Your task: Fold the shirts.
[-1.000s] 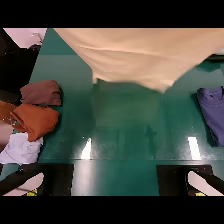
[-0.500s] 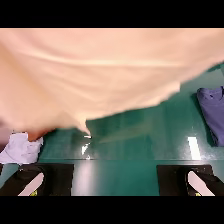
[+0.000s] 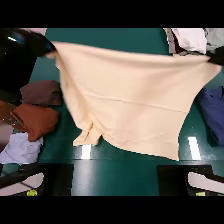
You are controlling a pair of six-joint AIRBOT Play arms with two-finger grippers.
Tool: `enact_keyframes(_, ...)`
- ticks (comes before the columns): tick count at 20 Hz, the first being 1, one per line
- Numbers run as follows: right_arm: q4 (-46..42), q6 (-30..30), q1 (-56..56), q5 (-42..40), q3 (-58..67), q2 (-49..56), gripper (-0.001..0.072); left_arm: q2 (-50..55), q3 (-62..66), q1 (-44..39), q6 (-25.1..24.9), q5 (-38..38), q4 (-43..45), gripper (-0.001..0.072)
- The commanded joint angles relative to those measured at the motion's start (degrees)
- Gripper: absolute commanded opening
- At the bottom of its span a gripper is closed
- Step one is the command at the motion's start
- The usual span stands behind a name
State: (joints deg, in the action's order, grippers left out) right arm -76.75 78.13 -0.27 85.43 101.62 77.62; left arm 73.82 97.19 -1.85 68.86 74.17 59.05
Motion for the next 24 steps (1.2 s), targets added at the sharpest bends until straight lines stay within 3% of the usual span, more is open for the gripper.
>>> enact_keyframes(1, 0.2, 0.0, 0.4, -6.6, -2.6, 10.0, 0.0011, 12.5, -5.2, 0.0, -2.3, -5.7, -0.9, 0.0031)
enact_keyframes(6, 0.5, 1.9, 0.4, -10.6, 6.5, 20.7, 0.0016, 20.1, -5.2, 0.0, -0.9, -16.6, -0.7, 0.0053)
enact_keyframes(7, 0.8, 2.3, 0.4, -10.0, 8.2, 22.0, 0.0047, 20.1, -5.2, 0.2, 0.0, -16.5, -0.5, 0.0335)
enact_keyframes(8, 0.7, 2.5, 0.4, -8.6, 9.8, 23.0, 0.0282, 20.0, -5.0, 0.7, 1.4, -15.6, -0.1, 0.0625)
enact_keyframes(9, 0.7, 2.5, 0.2, -6.8, 11.0, 23.5, 0.035, 20.0, -4.1, 1.6, 2.6, -12.7, 0.6, 0.0641)
enact_keyframes(12, 0.9, 1.9, -1.3, 0.1, 11.5, 21.6, 0.0348, 19.3, -1.9, 6.6, 5.3, 0.5, 0.9, 0.0641)
enact_keyframes(14, 5.8, 0.7, -3.1, 4.7, 10.6, 19.5, 0.0347, 16.7, -5.3, 8.9, 5.3, 5.0, 1.0, 0.0641)
enact_keyframes(17, 14.0, 0.4, -6.1, 6.3, 1.8, 13.8, 0.0347, 9.6, -19.8, 9.2, 4.6, 2.2, 0.8, 0.0641)
enact_keyframes(21, 14.1, -0.7, -7.7, 4.0, -14.4, 5.2, 0.0348, 1.6, -41.7, 7.6, 0.4, -3.8, -2.8, 0.0641)
enact_keyframes(24, 14.0, -1.2, -8.6, 0.8, -24.2, -0.8, 0.0347, 1.0, -49.7, 2.7, -1.7, -9.3, -5.4, 0.0641)
